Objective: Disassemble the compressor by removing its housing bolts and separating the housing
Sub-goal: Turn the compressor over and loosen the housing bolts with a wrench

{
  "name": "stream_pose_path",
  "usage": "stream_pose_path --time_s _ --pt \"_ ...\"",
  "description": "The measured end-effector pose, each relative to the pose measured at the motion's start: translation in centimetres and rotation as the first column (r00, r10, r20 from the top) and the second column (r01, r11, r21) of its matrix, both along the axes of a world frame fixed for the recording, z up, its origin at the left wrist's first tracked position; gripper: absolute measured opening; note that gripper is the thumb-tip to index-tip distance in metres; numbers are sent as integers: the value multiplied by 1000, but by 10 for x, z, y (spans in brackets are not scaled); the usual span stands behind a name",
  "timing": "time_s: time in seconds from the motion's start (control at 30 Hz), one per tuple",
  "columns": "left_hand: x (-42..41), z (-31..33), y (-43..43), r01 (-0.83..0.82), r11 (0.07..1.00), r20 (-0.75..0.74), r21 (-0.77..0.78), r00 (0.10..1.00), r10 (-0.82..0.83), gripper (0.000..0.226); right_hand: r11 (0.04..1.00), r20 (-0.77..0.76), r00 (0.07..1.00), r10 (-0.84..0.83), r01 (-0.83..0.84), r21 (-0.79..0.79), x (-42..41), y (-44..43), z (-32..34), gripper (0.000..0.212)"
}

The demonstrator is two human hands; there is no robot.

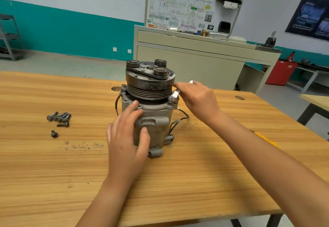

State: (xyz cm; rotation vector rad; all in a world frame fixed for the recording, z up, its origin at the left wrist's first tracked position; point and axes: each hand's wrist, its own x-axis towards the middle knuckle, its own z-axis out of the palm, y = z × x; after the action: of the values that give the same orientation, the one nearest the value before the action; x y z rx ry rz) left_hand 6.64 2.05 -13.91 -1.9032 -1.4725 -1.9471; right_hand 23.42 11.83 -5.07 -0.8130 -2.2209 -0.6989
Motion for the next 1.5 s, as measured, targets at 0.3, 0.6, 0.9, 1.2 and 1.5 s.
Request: stream_pose_path --time_s 0.3,0.6,0.9,1.2,1.5 --pt "1 1 -2 30 1000 8 -7 1000 -30 37 942 2 948 -318 317 -111 6 -92 38 36" --pt "0 -1 -4 17 1000 -8 -23 1000 -17 37 734 395 732 -555 655 -181 -15 -106 36 44" --pt "2 -1 -3 4 1000 -13 -21 1000 -4 41 744 505 669 -546 664 -77 -44 -114 32 55" --pt "2 0 -5 18 999 7 -31 1000 -18 40 780 637 533 -557 600 179 -27 -113 33 61" --pt "1 -3 -2 36 999 14 -15 999 -36 35 902 660 692 -294 429 -48 19 -45 56 49"
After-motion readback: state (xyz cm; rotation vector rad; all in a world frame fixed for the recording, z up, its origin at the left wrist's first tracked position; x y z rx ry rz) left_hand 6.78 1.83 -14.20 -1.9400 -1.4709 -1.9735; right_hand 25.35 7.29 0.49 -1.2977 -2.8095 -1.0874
